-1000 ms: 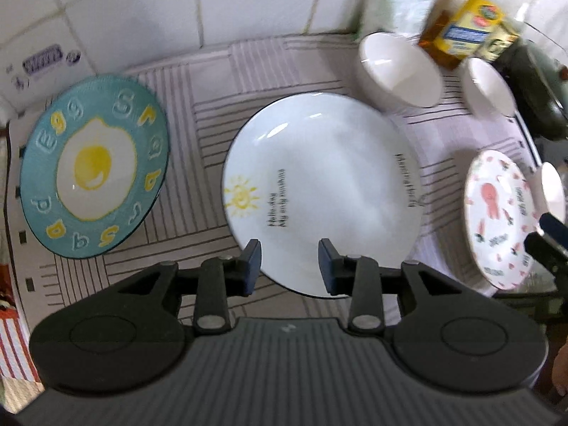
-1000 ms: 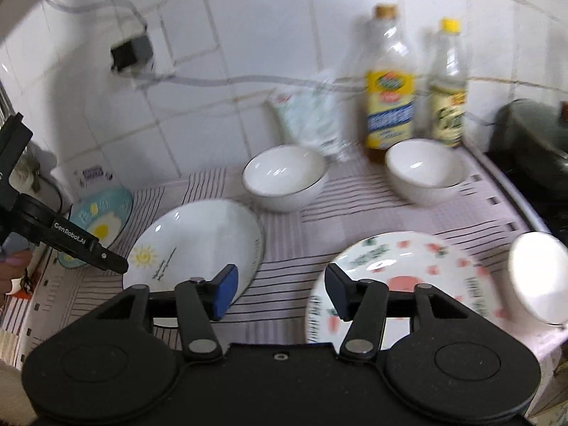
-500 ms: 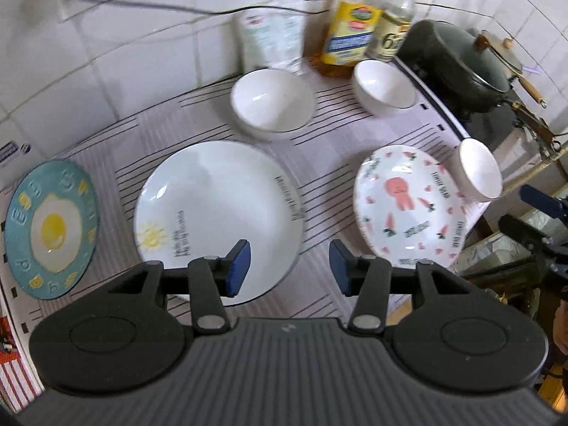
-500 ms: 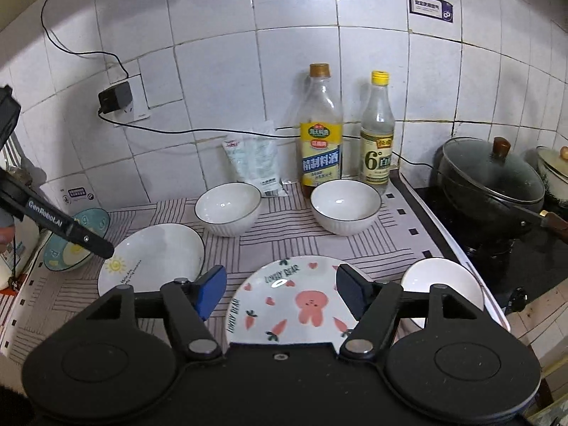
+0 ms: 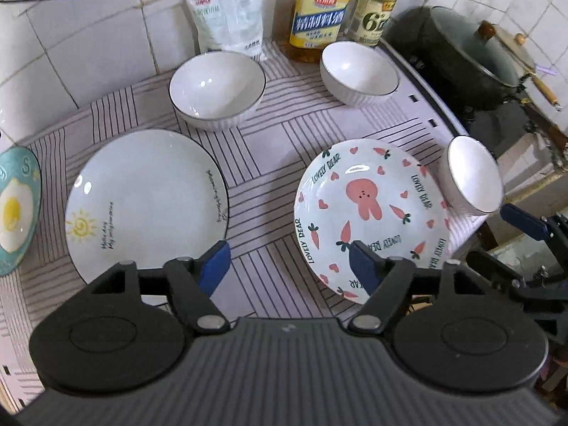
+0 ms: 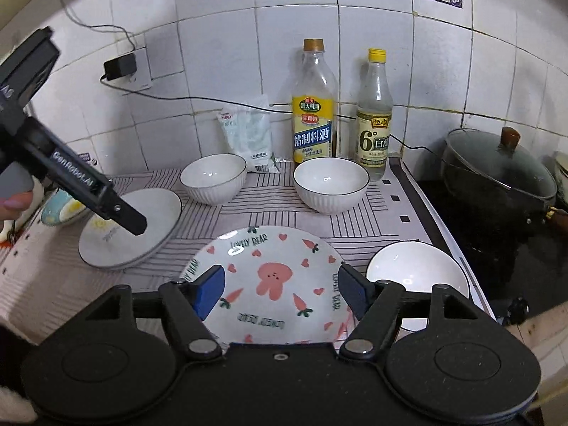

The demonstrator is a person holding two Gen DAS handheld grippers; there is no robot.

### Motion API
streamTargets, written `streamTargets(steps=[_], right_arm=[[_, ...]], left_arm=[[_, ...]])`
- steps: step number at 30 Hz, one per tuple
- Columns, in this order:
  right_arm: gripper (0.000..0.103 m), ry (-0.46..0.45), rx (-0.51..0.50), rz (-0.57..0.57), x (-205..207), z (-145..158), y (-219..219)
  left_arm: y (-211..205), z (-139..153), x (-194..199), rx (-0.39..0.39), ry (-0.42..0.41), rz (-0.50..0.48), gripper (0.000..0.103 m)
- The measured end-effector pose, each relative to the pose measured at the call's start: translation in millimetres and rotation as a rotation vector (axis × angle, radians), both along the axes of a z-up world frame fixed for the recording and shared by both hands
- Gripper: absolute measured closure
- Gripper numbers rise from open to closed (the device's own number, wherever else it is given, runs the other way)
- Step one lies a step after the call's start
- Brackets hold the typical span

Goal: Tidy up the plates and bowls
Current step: 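Move both grippers to the pink bunny plate and grasp its rim, then lift the bunny plate with both grippers and carry it over the white plate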

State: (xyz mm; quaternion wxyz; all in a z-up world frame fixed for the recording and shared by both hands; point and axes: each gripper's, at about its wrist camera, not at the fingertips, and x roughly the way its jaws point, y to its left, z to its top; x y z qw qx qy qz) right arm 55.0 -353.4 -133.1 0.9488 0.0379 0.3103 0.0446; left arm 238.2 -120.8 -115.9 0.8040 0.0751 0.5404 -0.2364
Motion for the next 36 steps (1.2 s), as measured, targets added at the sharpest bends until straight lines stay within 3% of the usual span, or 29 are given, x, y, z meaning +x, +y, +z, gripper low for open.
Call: streamTargets(steps=[12, 18, 21, 22, 25, 27, 32, 36], right_arm=[[0.028, 0.111, 0.101, 0.044, 17.4, -71.2, -25.6], [0.031, 0.15, 0.205, 0.031, 26.0, -86.3, -31.1], [0.035, 0.122, 0.178, 0.023, 24.7, -88.8, -27.1], [0.037, 0.111, 0.141, 0.035, 23.2, -90.0, -23.8], [0.047, 0.091, 0.084, 0.046, 19.1, -94.1, -20.1], [0.055, 0.111, 0.119, 0.046, 20.8, -97.6, -23.1], [0.057, 0.135, 0.157, 0.042, 26.5, -99.0, -28.0], [0.066, 0.146, 0.203, 0.023, 28.0, -100.0, -35.5]], left_arm=[[-29.6, -66.5, -5.6, 0.019, -0.016, 0.101, 0.025], [-31.9, -87.0, -2.8, 0.026, 0.007, 0.156, 0.026], [-31.3, -94.8, -0.8, 0.02, 0.038, 0.168, 0.034], [-31.4, -96.4, -0.8, 0.015, 0.05, 0.163, 0.046], [-32.3, -96.5, -2.3, 0.018, 0.057, 0.158, 0.061], [-32.9, -95.4, -3.0, 0.008, 0.06, 0.153, 0.066], [-29.1, -100.1, 0.7, -0.069, 0.074, 0.16, 0.074], [-26.8, -100.5, 5.0, -0.093, 0.084, 0.177, 0.079]])
